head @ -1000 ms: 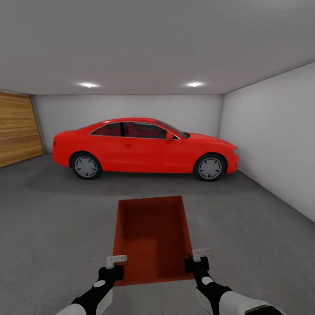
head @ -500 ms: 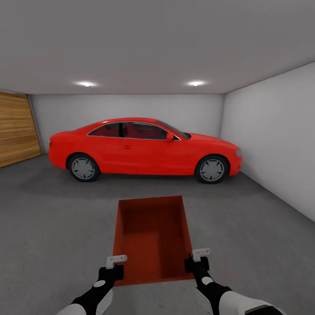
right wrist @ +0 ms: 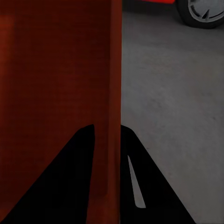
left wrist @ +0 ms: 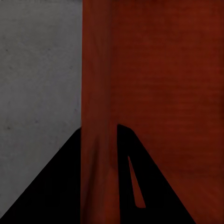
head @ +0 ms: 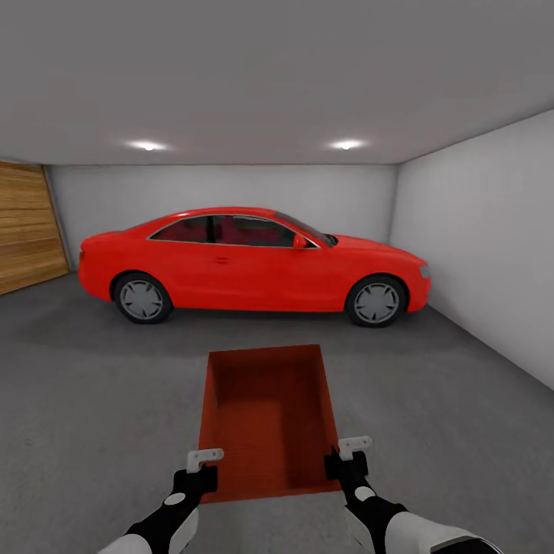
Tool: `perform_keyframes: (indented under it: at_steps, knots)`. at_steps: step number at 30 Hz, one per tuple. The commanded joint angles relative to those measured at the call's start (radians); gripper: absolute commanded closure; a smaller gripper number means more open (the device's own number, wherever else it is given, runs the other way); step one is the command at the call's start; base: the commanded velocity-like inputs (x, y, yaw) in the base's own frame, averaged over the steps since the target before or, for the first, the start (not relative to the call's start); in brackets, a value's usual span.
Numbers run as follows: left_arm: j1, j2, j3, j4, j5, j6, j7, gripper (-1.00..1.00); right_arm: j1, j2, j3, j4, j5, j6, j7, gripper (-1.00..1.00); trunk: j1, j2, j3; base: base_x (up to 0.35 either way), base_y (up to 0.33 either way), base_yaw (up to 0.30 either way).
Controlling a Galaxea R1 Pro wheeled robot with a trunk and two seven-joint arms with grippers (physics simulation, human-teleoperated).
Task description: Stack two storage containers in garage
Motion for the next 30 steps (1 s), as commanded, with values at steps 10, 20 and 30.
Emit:
perform_keyframes:
  at_steps: [10,20,30]
  knots:
    - [-0.001,0.006,-0.021,-0.002,0.001,-0.035,0.008,1.0,-0.001,0.001,-0.041,0.003,0.013,0.002,-0.003,1.0,0.001,-0.001,-0.002,0.322,0.0,-0.013]
    - [-0.001,0.006,-0.021,-0.002,0.001,-0.035,0.008,1.0,-0.001,0.001,-0.041,0.003,0.013,0.002,-0.003,1.0,0.001,-0.001,-0.002,0.322,0.0,-0.242]
    - [-0.001,0.006,-0.021,-0.002,0.001,-0.035,0.008,1.0,-0.001,0.001,-0.041,0.003,0.013,0.002,-0.003,1.0,0.001,-0.001,-0.002,0.322,0.0,-0.278]
